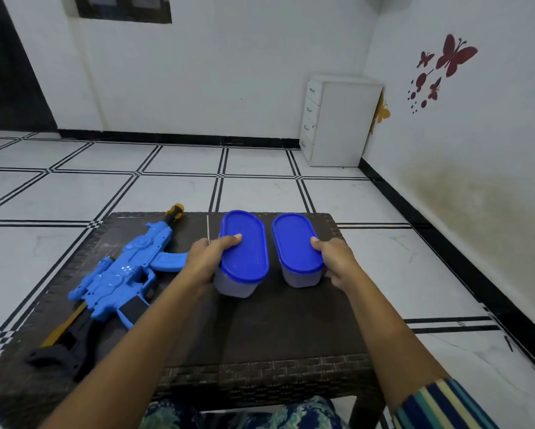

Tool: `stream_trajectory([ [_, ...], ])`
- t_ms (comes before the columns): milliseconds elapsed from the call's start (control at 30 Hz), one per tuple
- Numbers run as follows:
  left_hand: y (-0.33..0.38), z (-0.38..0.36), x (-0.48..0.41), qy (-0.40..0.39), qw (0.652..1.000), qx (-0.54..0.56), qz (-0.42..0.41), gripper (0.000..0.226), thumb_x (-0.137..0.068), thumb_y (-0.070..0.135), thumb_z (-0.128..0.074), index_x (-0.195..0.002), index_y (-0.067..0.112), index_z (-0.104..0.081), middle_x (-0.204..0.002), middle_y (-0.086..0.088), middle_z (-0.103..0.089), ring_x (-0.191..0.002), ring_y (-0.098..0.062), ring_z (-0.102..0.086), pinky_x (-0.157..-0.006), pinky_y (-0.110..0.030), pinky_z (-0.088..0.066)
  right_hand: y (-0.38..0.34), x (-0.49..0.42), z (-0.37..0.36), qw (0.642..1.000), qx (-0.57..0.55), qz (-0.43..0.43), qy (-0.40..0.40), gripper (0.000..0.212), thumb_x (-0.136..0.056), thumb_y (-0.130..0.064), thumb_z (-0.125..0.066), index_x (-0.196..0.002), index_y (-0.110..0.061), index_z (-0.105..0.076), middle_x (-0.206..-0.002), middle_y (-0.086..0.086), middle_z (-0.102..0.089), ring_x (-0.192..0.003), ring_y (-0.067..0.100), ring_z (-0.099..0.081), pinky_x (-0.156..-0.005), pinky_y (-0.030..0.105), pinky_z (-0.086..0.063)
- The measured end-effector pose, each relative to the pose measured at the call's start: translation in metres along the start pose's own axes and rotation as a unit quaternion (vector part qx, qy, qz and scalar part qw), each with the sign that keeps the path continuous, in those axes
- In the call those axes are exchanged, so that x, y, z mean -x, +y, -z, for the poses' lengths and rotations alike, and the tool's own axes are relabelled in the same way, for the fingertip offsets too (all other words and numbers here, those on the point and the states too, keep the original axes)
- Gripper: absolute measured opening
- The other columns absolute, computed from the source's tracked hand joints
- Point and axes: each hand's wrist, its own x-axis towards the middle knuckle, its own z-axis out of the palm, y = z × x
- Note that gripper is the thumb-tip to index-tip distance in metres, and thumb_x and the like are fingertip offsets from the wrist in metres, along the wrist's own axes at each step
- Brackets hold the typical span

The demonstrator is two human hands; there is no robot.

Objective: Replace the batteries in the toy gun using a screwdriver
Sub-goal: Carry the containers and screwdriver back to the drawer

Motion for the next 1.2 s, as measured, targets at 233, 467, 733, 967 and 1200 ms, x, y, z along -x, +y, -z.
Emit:
stream_trajectory([
  [233,0.023,-0.01,-0.034,-0.034,0.999,0.007,-0.024,0.044,-0.073,0.036,-0.079,-0.106,0.009,-0.066,-0.095,-0.007,-0.075,-0.087,-0.025,-0.072,-0.075,-0.036,-0.059,-0.011,-0.009,-0.011,0.995,-0.075,0.052,-0.033,0.026,-0.1,-0.033,-0.051,-0.106,-0.008,-0.058,-0.113,0.014,-0.067,-0.101,0.026,-0.066,-0.072,0.037,-0.049],
  [467,0.059,-0.011,-0.115,-0.07,0.994,0.017,-0.08,0.042,-0.077,0.033,-0.075,-0.109,0.007,-0.067,-0.099,-0.007,-0.075,-0.09,-0.026,-0.072,-0.08,-0.04,-0.056,-0.046,-0.044,-0.029,0.987,-0.081,0.141,-0.004,0.022,-0.101,-0.033,-0.05,-0.097,-0.013,-0.057,-0.099,0.005,-0.063,-0.093,0.019,-0.067,-0.067,0.029,-0.049],
  [733,0.109,0.015,-0.113,-0.062,0.991,0.116,0.009,0.048,-0.076,0.03,-0.076,-0.112,0.001,-0.064,-0.1,-0.01,-0.075,-0.091,-0.028,-0.072,-0.079,-0.041,-0.056,-0.111,-0.02,-0.071,0.993,-0.064,0.099,0.007,0.025,-0.1,-0.036,-0.051,-0.085,-0.016,-0.051,-0.093,0.005,-0.055,-0.087,0.018,-0.058,-0.069,0.034,-0.045],
  [967,0.256,0.058,-0.036,-0.029,0.987,0.137,0.084,0.067,-0.061,0.034,-0.083,-0.112,-0.003,-0.058,-0.109,-0.016,-0.071,-0.097,-0.032,-0.07,-0.086,-0.049,-0.056,-0.257,0.066,-0.052,0.995,-0.071,0.036,-0.056,0.025,-0.096,-0.034,-0.06,-0.081,-0.018,-0.049,-0.088,0.006,-0.055,-0.086,0.023,-0.057,-0.068,0.039,-0.042],
  [1200,0.377,0.099,0.056,-0.013,0.965,0.21,0.157,0.064,-0.067,0.03,-0.079,-0.122,0.004,-0.063,-0.118,-0.017,-0.067,-0.11,-0.039,-0.063,-0.089,-0.048,-0.053,-0.388,0.146,-0.049,0.987,-0.116,-0.025,-0.108,0.033,-0.085,-0.039,-0.069,-0.075,-0.017,-0.047,-0.083,0.009,-0.05,-0.084,0.023,-0.052,-0.067,0.039,-0.038],
])
